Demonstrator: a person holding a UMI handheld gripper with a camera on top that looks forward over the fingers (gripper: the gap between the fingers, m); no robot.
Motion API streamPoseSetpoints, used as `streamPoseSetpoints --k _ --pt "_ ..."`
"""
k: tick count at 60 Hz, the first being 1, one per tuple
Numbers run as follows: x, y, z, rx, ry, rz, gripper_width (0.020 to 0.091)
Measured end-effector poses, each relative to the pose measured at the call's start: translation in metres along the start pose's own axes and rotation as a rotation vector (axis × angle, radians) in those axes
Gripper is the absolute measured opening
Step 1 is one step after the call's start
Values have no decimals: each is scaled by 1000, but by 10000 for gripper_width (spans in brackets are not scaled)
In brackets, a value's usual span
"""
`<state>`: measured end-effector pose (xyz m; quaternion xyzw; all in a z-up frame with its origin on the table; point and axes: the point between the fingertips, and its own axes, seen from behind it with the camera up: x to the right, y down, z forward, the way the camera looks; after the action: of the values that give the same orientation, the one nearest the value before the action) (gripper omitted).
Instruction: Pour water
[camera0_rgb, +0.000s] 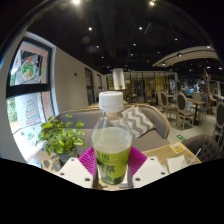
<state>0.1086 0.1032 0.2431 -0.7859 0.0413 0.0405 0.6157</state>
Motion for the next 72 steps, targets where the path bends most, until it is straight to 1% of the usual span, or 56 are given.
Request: streamPoseSetpoints --k 3,4,5,6,10,16,30,32,33,37,45,49,50,51,52,56,57,59,65,72 --pt "8 21 -1 -39 27 -35 388" --pt "22 42 4 -46 32 -47 387" --pt "26 50 5 -56 39 -58 387" --pt "23 50 4 -72 44 -67 388" --pt "37 85 3 -125 57 -101 388" --pt "46 123 4 -166 56 -102 388" --pt "54 165 10 -212 63 -97 390" --pt "56 172 8 -219 71 -104 401" --pt "55 169 9 -194 70 -100 392" --pt "56 171 8 -182 76 -89 398" --pt "56 170 6 -181 69 -71 493" --pt "57 173 5 -211 73 -71 526" --pt "57 174 3 -224 76 -71 544" --pt "58 175 2 -237 80 -72 576" --pt "58 175 0 -246 84 -74 621" --pt "54 169 -11 -267 90 -80 831" --pt "54 168 -14 -272 95 -79 870" --pt "52 164 -21 -286 105 -76 848" --pt "36 151 -53 -338 105 -71 854" --pt "16 128 -106 -376 153 -64 855"
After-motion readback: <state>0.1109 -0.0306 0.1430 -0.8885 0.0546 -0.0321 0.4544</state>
